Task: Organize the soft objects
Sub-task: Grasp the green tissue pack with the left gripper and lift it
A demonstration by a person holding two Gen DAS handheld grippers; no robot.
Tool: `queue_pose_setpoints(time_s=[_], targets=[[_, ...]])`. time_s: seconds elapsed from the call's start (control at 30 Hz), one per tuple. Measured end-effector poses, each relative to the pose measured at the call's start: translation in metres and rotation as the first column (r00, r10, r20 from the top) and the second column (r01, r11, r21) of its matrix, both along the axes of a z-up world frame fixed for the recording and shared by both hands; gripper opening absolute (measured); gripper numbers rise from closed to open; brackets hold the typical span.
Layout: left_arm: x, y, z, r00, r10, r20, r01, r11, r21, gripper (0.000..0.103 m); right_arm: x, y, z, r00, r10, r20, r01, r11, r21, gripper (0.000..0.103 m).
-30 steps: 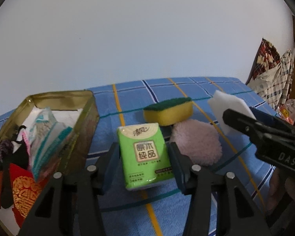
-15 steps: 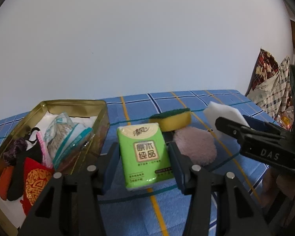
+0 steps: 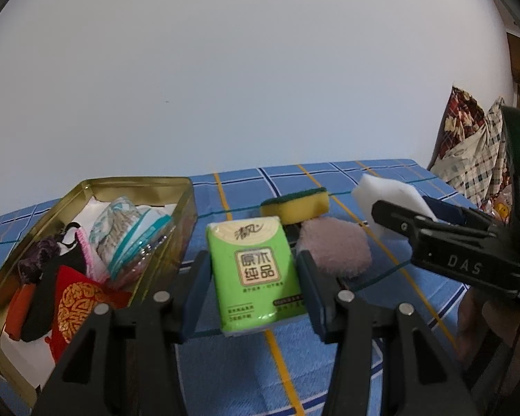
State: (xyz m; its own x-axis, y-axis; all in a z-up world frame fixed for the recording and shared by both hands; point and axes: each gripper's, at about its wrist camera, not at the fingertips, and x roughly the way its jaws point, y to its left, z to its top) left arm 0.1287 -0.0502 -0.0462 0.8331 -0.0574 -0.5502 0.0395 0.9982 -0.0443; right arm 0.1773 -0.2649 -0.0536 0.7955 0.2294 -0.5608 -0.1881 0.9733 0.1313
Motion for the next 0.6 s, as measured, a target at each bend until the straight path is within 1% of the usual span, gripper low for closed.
queue_pose_setpoints(time_s=[0.23, 0.6], targets=[[-0.012, 0.003, 0.001, 1.000, 0.011, 0.014, -0.011, 1.000, -0.006, 0.050, -0.007, 0.003, 0.004, 1.000, 0.004, 0.026, -0.004, 1.000, -0.015, 0.086], [-0.023, 0.009, 0.002, 1.000, 0.013, 0.020, -0.013, 1.000, -0.013, 0.050, -0.019, 0.010, 0.007, 0.998, 0.035, 0.043, -0.033, 0.998, -0.046, 0.086]])
